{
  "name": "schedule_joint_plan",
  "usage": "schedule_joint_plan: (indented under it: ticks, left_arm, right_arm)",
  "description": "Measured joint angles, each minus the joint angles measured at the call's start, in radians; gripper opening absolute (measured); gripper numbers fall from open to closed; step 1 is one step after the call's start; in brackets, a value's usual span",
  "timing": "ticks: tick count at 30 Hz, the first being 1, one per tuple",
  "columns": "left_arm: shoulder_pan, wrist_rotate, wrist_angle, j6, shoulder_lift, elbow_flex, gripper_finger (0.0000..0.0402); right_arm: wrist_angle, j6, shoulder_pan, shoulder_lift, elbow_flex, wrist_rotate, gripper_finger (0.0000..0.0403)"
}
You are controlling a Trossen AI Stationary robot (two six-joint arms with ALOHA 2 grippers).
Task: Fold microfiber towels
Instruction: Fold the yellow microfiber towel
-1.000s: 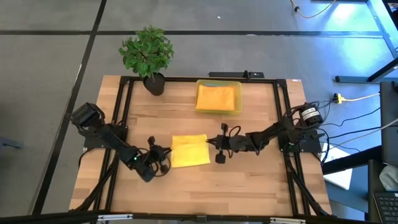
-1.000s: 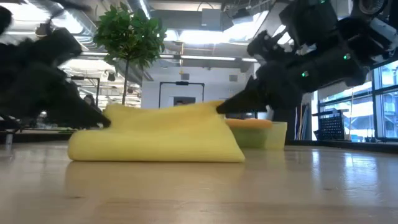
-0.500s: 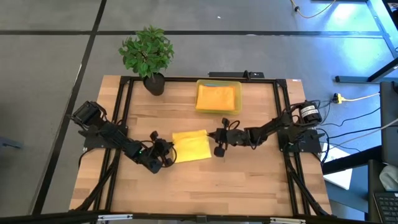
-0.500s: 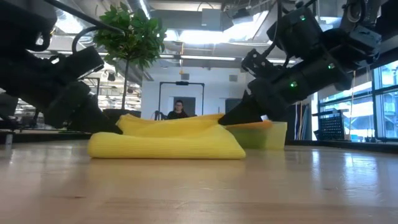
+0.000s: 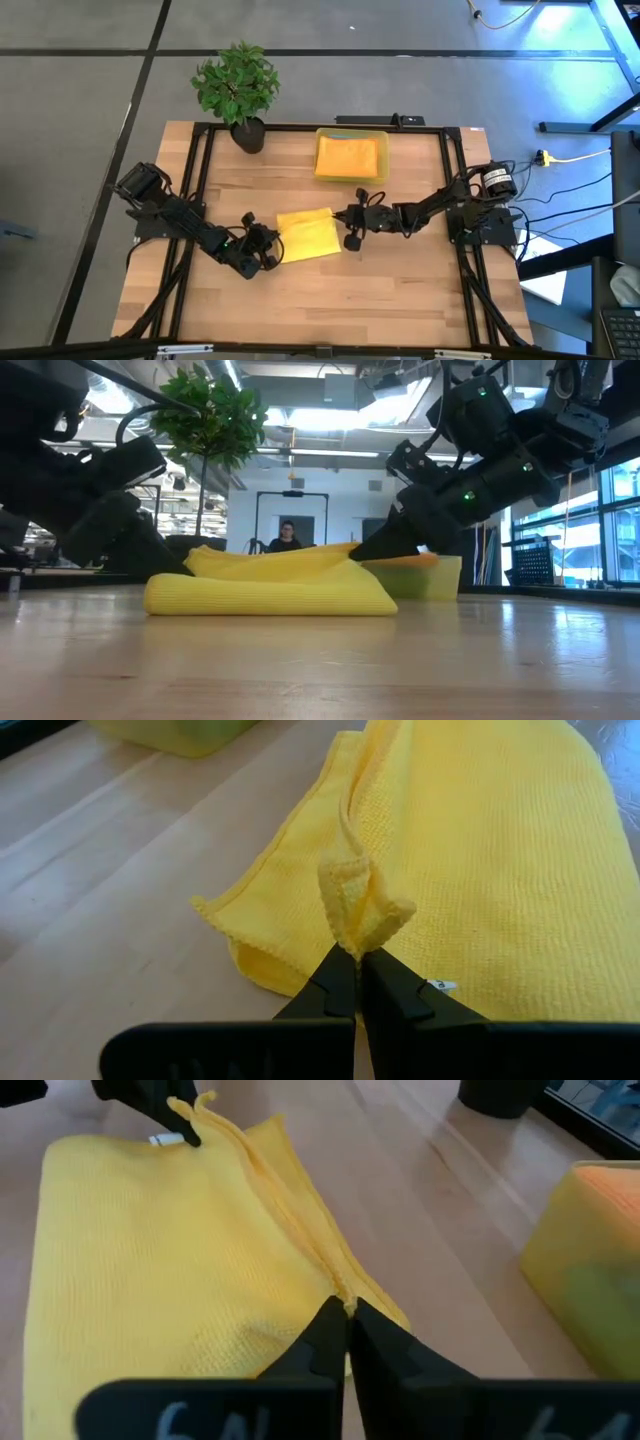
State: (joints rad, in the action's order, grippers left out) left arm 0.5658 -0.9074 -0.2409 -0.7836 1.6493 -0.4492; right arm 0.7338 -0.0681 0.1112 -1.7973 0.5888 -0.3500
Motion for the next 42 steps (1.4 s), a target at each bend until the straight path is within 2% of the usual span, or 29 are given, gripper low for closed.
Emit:
schedule_joint_plan:
  ticks: [11, 15, 20, 24, 28, 33, 37, 42]
  left_arm:
    - [0.000, -0.025, 0.006, -0.027, 0.000, 0.000, 0.0001]
    - [0.000, -0.014, 0.006, -0.022, 0.000, 0.000, 0.0025]
    - [-0.001, -0.017, 0.009, -0.020, -0.005, 0.000, 0.0082]
    - [0.000, -0.043, 0.071, -0.018, -0.079, 0.000, 0.0116]
    - [0.008, -0.055, 0.140, -0.018, -0.215, 0.000, 0.0126]
    - [0.040, -0.086, 0.119, 0.044, -0.318, -0.001, 0.0124]
    - [0.054, -0.099, 0.083, 0.055, -0.303, -0.001, 0.0124]
    - [0.040, -0.096, 0.001, 0.058, -0.197, -0.001, 0.0124]
  right_arm:
    - [0.001, -0.007, -0.005, -0.001, 0.000, -0.037, 0.0096]
    - [0.003, -0.021, -0.005, -0.001, 0.000, -0.036, 0.0112]
    - [0.004, -0.021, -0.005, -0.001, 0.000, -0.036, 0.0117]
    - [0.008, 0.022, 0.007, 0.009, 0.000, -0.030, 0.0118]
    - [0.013, 0.048, 0.040, 0.055, 0.000, -0.013, 0.0118]
    - [0.054, 0.077, 0.073, 0.092, 0.000, 0.039, 0.0118]
    - [0.120, 0.067, 0.089, 0.076, 0.001, 0.061, 0.0116]
    - [0.146, 0.025, 0.084, 0.018, 0.001, 0.075, 0.0103]
